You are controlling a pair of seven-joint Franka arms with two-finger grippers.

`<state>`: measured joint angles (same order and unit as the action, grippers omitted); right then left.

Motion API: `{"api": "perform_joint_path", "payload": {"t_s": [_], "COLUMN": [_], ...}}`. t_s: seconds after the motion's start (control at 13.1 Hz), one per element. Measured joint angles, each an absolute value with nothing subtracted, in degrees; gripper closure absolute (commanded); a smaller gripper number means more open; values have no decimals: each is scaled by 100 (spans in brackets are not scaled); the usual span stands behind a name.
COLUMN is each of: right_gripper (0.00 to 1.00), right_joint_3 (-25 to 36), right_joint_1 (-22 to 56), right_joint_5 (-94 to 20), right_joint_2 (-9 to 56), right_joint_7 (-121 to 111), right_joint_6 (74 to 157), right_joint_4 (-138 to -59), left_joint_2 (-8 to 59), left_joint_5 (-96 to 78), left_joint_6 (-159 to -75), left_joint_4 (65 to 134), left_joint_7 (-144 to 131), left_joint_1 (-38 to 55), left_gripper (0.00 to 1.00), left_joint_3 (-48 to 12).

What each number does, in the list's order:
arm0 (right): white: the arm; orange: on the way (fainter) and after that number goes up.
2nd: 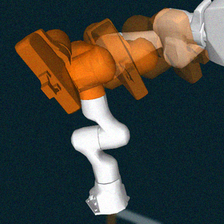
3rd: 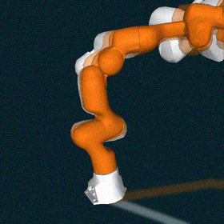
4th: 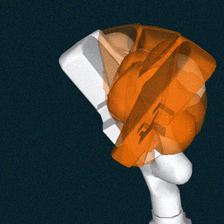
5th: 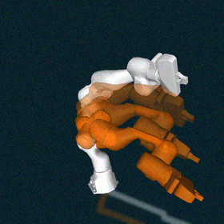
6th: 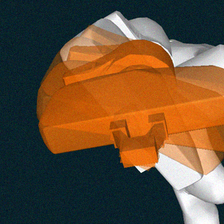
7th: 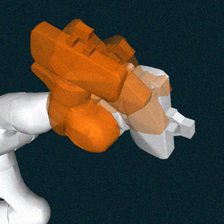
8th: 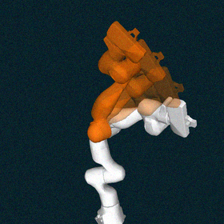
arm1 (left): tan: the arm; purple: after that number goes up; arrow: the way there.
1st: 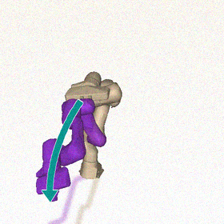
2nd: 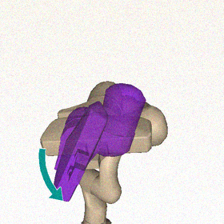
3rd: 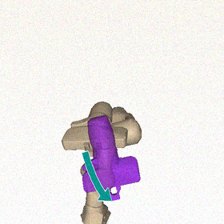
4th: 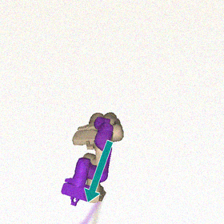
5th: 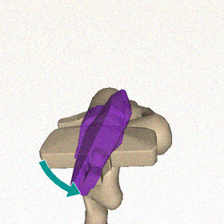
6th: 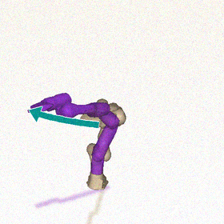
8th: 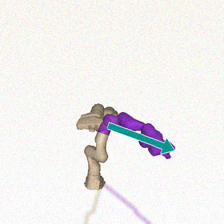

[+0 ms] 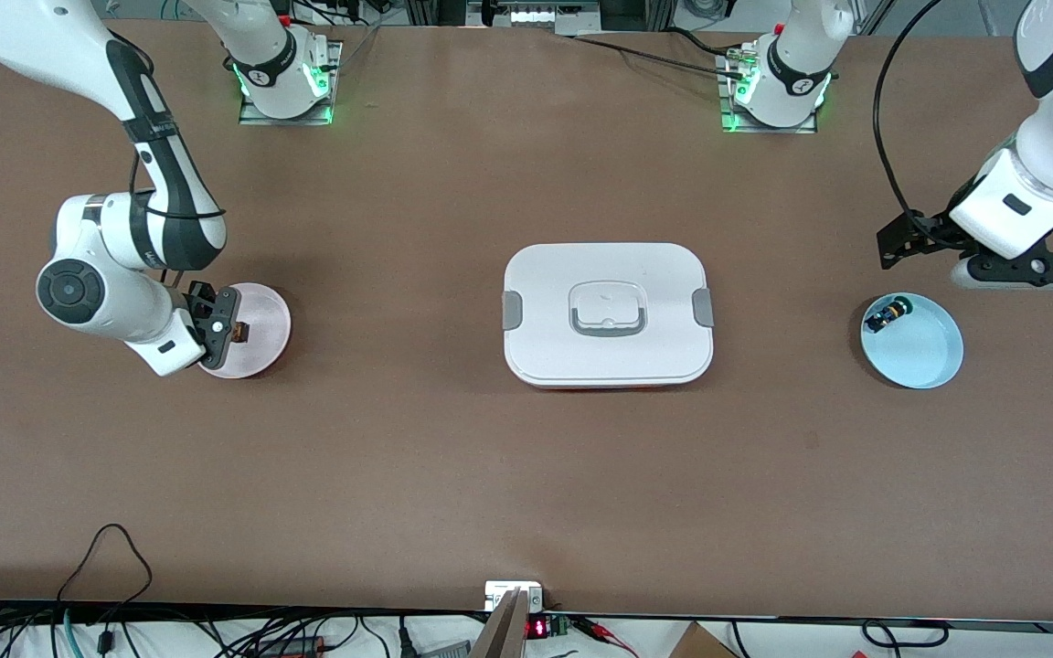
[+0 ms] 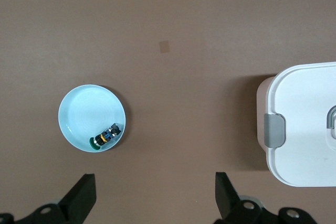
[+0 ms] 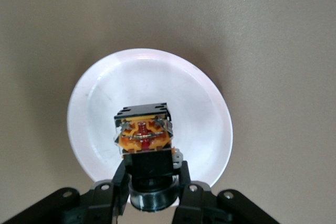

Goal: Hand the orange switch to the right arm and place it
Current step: 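Lower the orange switch onto the white plate with the right gripper, then open the right gripper and raise it off the plate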

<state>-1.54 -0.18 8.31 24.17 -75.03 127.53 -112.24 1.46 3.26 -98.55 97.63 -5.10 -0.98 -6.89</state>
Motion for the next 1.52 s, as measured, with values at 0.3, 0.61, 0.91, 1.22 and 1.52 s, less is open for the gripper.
{"api": "perform_joint_path", "payload": {"t_s": [0.3, 0.61, 0.91, 1.22, 1.52], "right_gripper": [73, 72, 0, 0, 0], "right_joint_3": [-154, -154, -154, -157, -211], "right_joint_1": [-129, -149, -197, -208, -134], "right_joint_5": [834, 834, 827, -53, -484], "right_joint_2": [2551, 2608, 2583, 2450, 2254], "right_joint_7": [-7710, -7711, -7700, -7304, -5759], "right_joint_6": [13512, 14151, 14211, 13831, 12544], "right_joint_4": [-11664, -12193, -12249, -11881, -10974], "left_joint_2": [146, 144, 144, 144, 144], "left_joint_5": [326, 326, 326, 326, 326], "left_joint_6": [-9861, -9870, -9861, -9809, -9799], "left_joint_4": [9761, 9750, 9750, 9750, 9750], "left_joint_7": [-537, -538, -540, -540, -540], "left_joint_1": [-90, -91, -142, -146, -141], "left_gripper": [0, 0, 0, 0, 0], "left_joint_3": [-706, -711, -702, -702, -706]}}
